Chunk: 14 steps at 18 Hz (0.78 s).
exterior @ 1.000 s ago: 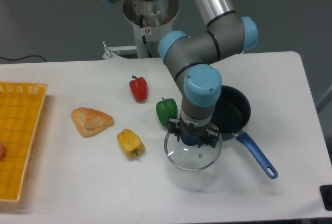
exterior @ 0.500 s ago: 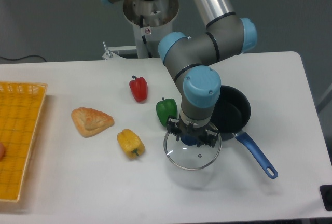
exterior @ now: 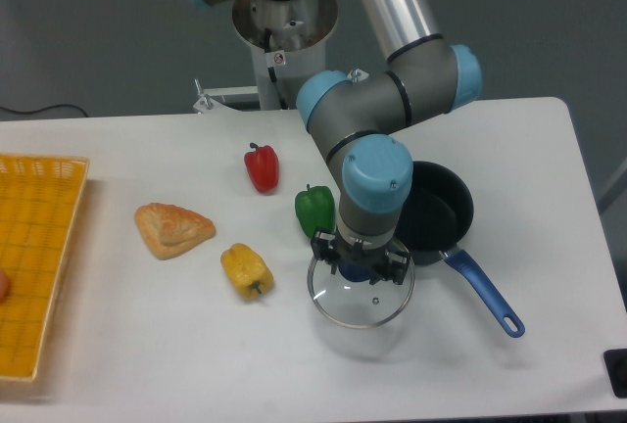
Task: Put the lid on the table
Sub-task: 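Lower the held glass lid toward the table beside the black pan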
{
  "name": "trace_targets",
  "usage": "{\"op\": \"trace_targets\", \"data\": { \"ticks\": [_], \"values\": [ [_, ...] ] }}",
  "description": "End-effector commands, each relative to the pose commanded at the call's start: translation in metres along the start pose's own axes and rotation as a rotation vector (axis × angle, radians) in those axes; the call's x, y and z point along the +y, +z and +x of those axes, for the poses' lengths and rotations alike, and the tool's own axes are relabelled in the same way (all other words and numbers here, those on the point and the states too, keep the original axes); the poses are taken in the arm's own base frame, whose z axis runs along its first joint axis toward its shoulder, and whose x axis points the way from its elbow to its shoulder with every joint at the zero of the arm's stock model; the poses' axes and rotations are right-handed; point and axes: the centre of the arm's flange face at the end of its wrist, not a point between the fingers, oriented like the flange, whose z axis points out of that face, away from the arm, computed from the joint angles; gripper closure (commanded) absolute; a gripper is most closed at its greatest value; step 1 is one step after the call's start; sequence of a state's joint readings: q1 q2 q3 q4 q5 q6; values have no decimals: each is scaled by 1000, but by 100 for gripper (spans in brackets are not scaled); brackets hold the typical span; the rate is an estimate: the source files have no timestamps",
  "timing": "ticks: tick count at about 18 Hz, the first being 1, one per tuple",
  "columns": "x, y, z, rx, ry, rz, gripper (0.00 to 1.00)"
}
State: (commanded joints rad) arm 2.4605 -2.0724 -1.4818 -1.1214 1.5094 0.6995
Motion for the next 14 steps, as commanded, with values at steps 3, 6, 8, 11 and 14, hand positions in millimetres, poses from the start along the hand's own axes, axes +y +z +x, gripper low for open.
{"op": "trace_targets", "data": {
  "ticks": [3,6,8,11,14],
  "values": [
    [-1,9,0,8,1,-12,33],
    [-3,16,3,15,8,-20,33],
    [-4,23,3,21,7,-27,33],
    [-4,29,3,26,10,-35,33],
    [-4,35,3,31,12,-41,33]
  ]
}}
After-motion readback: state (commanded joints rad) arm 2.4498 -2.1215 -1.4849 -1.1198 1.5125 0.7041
